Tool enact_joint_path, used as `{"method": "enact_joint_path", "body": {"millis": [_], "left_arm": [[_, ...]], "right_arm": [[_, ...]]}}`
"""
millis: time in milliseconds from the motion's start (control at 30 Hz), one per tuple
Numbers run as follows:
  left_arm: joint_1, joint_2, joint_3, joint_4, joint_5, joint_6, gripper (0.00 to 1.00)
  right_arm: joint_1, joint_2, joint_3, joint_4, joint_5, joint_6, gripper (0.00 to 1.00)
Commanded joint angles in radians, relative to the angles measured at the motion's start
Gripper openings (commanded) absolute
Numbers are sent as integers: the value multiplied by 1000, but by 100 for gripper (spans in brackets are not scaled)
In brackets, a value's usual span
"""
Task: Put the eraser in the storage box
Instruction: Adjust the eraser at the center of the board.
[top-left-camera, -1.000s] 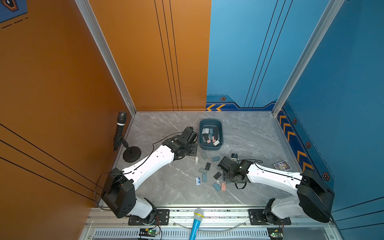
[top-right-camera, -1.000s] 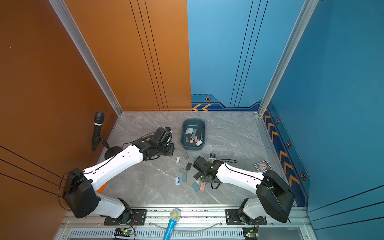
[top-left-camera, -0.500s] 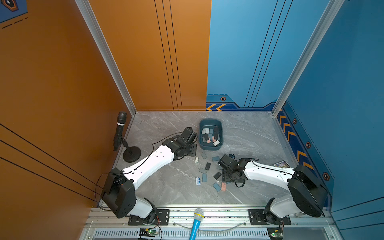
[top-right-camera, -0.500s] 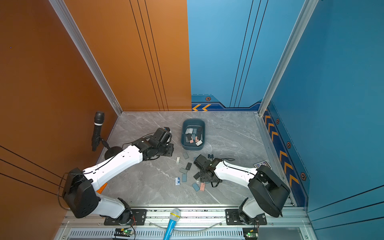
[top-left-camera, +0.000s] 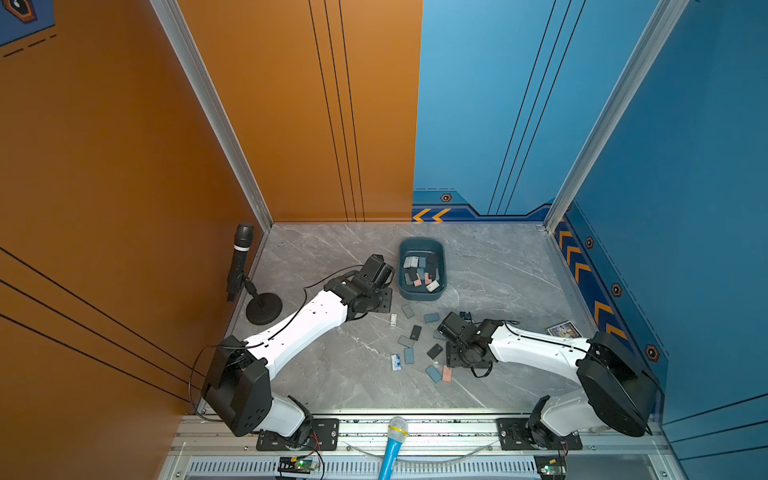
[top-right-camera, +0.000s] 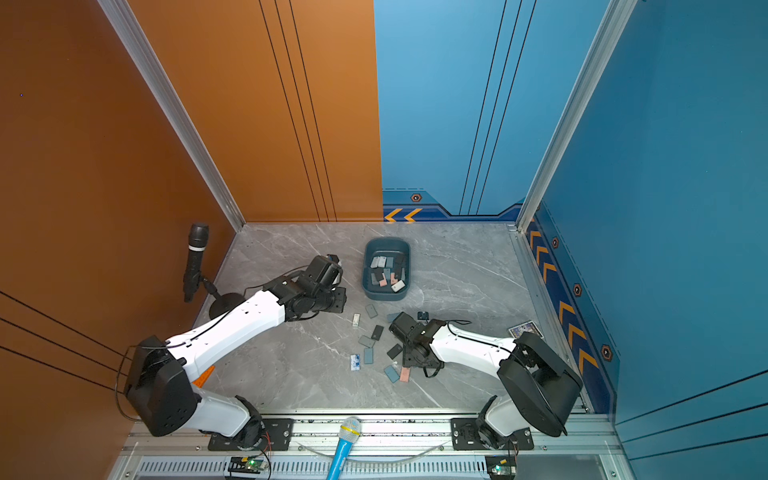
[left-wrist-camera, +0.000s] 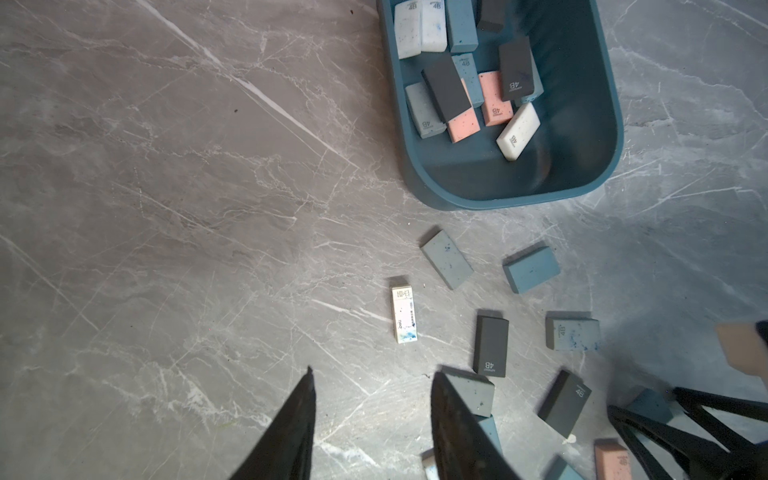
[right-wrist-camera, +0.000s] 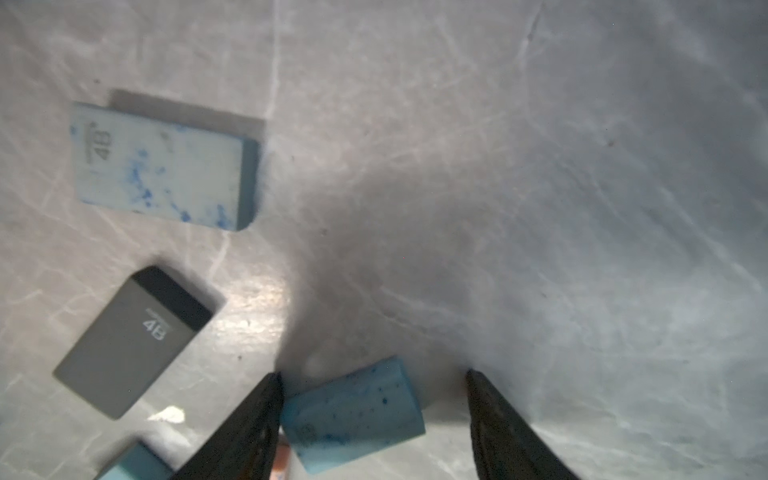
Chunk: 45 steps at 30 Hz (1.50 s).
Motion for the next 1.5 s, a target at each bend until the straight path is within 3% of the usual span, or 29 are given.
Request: {"method": "enact_joint_path", "body": {"millis": [0,533,1033,1467], "left_arm": [[8,2,-16,-19,-14,-13,46],[12,-30,-22,-30,-4,-16,46],[41,-30,-13,-9,46,4,47],[42,-24,-42,6,68,-1,48]], "right_arm": [[-6,-29,-41,-44,11,24,67],[-12,-78,-26,-41,6,70,64],[55,-124,0,-6,162,266,72],[81,-78,-26,29,244,450,68]]}}
